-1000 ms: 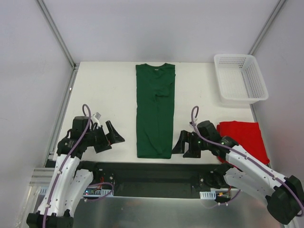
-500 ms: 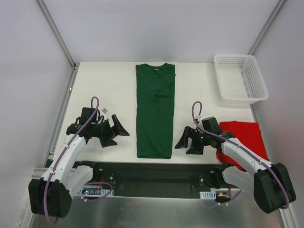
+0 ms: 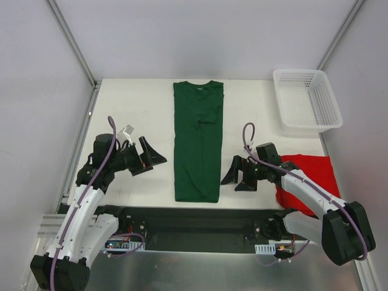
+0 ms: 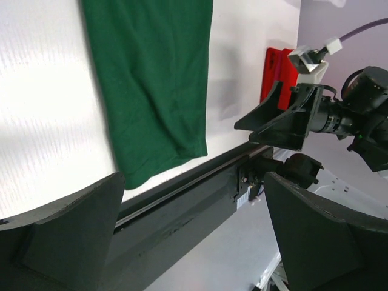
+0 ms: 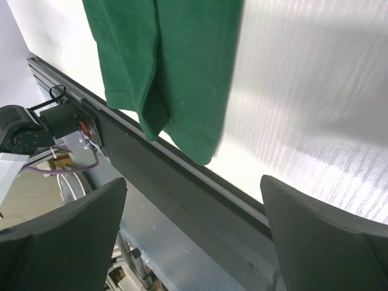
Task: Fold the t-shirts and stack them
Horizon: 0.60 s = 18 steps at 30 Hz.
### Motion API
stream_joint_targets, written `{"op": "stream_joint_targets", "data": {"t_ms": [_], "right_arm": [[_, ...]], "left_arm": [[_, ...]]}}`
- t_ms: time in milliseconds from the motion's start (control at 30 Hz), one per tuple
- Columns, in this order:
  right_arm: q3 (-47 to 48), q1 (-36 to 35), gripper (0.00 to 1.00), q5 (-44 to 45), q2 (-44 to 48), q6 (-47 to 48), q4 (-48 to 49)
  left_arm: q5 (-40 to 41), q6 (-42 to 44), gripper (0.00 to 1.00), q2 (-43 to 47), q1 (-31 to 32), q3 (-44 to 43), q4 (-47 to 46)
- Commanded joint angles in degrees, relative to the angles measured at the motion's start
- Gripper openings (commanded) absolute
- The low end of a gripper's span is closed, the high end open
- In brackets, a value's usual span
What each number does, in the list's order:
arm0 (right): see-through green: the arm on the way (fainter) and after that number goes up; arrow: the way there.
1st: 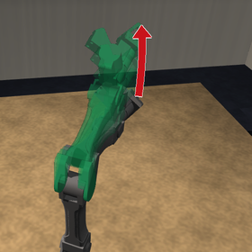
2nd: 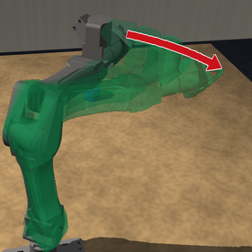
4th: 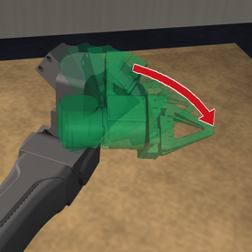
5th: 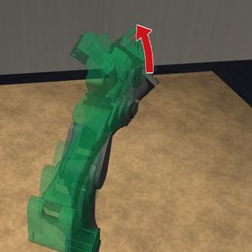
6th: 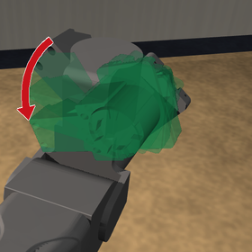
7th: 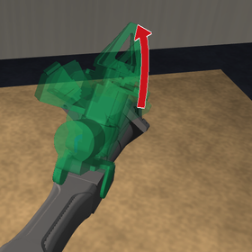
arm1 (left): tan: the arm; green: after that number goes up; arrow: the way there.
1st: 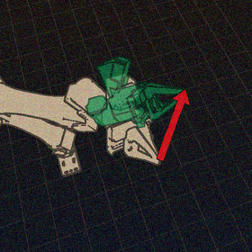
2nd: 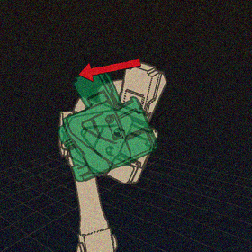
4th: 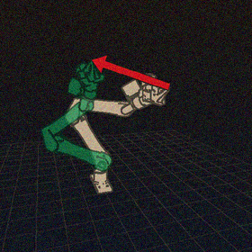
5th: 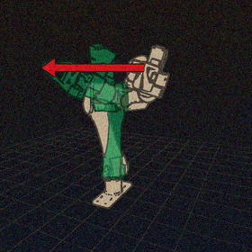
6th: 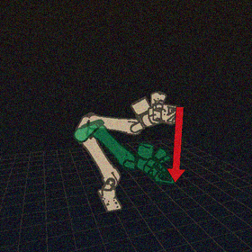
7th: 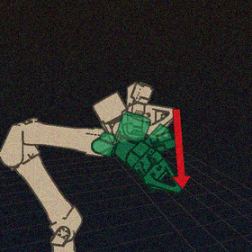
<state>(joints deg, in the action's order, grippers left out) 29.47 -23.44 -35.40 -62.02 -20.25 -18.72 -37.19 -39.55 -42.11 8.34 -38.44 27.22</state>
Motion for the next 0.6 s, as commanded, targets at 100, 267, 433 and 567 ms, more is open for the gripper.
{"op": "stream_joint_targets", "data": {"t_ms": [100, 267, 433, 567], "right_arm": [[2.5, -0.4, 0.96, -0.5, -0.5, 0.7, -0.7], [3.1, -0.3, 0.96, -0.1, 3.2, -1.8, 0.5], [4.2, -0.4, 0.96, -0.4, 2.6, -5.0, -0.2], [6.3, -0.4, 0.96, -3.7, -1.1, -5.7, -0.4]], "left_arm": [[-2.4, -10.1, 0.99, -0.7, 0.7, 7.3, -13.1], [-5.4, -9.6, 0.99, -5.4, 0.7, 7.2, -14.4], [-8.5, -7.6, 1.0, -9.0, 1.0, 3.5, -14.3], [-8.4, -7.2, 0.99, -7.6, 1.2, 0.0, -14.3]]}}
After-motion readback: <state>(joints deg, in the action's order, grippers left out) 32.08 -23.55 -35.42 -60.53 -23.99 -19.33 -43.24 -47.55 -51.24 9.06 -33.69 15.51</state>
